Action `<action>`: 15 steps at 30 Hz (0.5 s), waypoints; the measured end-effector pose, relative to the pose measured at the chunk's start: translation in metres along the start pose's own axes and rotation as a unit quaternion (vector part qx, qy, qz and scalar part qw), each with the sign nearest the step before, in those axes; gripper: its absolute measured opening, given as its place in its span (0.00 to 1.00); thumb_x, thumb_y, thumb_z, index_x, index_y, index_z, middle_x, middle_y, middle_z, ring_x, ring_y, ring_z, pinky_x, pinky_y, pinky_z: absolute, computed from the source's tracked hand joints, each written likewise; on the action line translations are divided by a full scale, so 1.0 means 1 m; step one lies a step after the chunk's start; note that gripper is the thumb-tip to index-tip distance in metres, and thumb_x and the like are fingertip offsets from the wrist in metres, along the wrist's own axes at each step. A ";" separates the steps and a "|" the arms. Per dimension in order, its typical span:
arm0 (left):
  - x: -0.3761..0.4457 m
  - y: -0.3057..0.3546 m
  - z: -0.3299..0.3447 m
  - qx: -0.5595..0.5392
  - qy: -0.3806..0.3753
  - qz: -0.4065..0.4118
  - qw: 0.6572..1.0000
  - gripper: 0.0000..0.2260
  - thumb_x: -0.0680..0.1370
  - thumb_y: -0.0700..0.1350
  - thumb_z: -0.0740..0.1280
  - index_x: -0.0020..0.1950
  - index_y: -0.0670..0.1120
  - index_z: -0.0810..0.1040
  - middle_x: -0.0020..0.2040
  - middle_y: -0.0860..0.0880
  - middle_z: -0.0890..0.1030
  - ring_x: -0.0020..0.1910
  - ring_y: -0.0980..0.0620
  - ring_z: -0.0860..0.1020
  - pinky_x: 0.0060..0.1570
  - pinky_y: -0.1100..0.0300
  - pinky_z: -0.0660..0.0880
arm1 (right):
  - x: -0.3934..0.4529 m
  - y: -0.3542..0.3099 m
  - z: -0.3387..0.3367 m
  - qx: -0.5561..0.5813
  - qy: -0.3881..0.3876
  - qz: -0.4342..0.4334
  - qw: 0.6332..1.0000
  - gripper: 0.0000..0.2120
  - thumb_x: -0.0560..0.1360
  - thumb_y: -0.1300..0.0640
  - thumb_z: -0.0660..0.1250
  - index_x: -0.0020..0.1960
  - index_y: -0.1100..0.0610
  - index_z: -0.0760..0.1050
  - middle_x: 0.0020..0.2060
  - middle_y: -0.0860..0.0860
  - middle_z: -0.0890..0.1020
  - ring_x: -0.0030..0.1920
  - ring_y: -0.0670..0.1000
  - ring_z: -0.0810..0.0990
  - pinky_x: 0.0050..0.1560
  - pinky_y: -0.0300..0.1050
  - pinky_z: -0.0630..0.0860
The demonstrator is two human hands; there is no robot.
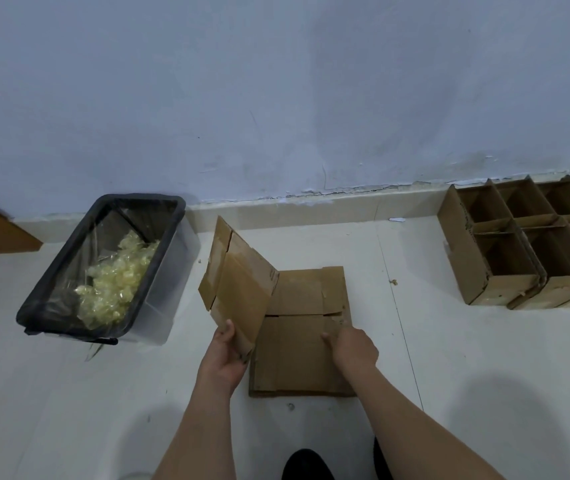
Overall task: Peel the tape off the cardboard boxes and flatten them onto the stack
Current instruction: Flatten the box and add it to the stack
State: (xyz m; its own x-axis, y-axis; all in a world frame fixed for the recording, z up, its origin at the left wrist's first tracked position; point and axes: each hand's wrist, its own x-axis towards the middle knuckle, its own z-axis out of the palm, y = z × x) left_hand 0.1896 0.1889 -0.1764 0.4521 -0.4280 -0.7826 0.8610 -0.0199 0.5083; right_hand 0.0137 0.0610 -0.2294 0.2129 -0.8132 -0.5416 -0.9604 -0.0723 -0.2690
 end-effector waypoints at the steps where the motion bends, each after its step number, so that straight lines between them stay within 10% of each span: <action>1: 0.000 0.000 -0.001 0.003 0.001 -0.001 1.000 0.12 0.84 0.46 0.62 0.68 0.45 0.73 0.53 0.44 0.82 0.51 0.45 0.79 0.42 0.51 0.74 | 0.001 -0.002 0.002 -0.006 0.004 0.005 1.000 0.18 0.81 0.40 0.59 0.51 0.54 0.76 0.42 0.50 0.78 0.40 0.50 0.75 0.39 0.42 0.70; 8: 0.007 -0.001 -0.004 0.099 -0.024 0.015 0.995 0.13 0.85 0.47 0.61 0.69 0.49 0.71 0.57 0.47 0.80 0.54 0.45 0.79 0.46 0.49 0.76 | 0.002 -0.009 -0.003 -0.078 0.052 -0.011 0.996 0.19 0.81 0.46 0.62 0.34 0.52 0.69 0.30 0.46 0.71 0.29 0.44 0.68 0.29 0.38 0.62; 12: 0.013 -0.003 -0.003 0.212 -0.026 0.021 0.977 0.10 0.84 0.47 0.64 0.65 0.51 0.73 0.61 0.47 0.78 0.59 0.42 0.77 0.49 0.44 0.79 | 0.001 -0.016 -0.024 0.266 0.126 0.025 0.955 0.22 0.84 0.48 0.55 0.35 0.57 0.72 0.32 0.51 0.77 0.36 0.53 0.78 0.38 0.46 0.74; 15: 0.015 -0.007 0.001 0.262 -0.035 0.030 0.964 0.11 0.83 0.45 0.66 0.65 0.50 0.74 0.61 0.46 0.79 0.58 0.41 0.78 0.51 0.42 0.80 | -0.003 -0.019 -0.055 0.531 -0.023 0.074 0.844 0.25 0.84 0.41 0.51 0.45 0.55 0.78 0.42 0.54 0.83 0.46 0.55 0.82 0.50 0.51 0.80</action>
State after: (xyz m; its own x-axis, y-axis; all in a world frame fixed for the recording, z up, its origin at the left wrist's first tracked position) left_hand 0.1903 0.1812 -0.1912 0.4650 -0.5012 -0.7297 0.5901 -0.4389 0.6775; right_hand 0.0219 0.0328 -0.1791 0.1357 -0.7433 -0.6551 -0.2806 0.6053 -0.7449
